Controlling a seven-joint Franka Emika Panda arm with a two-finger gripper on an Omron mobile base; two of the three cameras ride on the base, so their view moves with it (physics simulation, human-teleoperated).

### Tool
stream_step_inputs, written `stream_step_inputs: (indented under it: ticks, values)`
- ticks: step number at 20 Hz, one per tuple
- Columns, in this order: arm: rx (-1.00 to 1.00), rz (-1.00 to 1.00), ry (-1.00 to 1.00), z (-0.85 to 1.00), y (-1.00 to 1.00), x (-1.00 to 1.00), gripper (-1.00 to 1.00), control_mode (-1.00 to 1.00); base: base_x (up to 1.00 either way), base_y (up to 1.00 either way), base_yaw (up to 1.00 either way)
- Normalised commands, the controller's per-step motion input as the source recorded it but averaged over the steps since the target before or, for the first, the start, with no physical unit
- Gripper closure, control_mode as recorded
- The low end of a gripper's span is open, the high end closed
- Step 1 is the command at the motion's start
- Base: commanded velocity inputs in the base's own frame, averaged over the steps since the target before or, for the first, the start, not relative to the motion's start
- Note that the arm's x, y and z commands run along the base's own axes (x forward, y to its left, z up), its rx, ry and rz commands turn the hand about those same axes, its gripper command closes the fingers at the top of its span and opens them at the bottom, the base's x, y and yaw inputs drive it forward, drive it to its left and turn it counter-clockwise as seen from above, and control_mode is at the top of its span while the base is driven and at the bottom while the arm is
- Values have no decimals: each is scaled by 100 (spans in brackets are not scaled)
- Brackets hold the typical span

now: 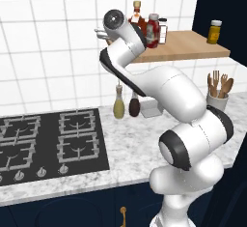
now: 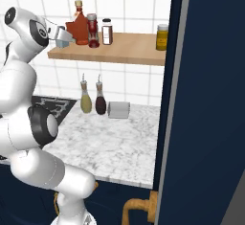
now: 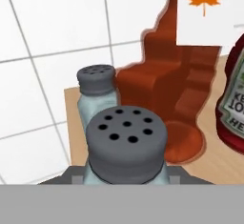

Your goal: Put the shaker and condiment bottle from the counter next to their counterparts in the cabinet.

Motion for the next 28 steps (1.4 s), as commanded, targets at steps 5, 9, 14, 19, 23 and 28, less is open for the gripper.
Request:
stream_step_inputs:
  ticks: [5, 9, 14, 19, 23, 28]
  values:
    - [0, 0, 0, -17, 0, 13, 100, -100, 0, 0, 0]
    - [0, 0, 0, -9, 0, 19, 100, -100, 0, 0, 0]
    - [0, 0, -2, -19, 0, 8, 100, -100, 0, 0, 0]
    - [0, 0, -2, -18, 0, 0, -100, -100, 0, 0, 0]
    - [0, 0, 0, -14, 0, 0, -100, -100, 0, 0, 0]
    - [0, 0, 0, -3, 0, 0, -100, -100, 0, 0, 0]
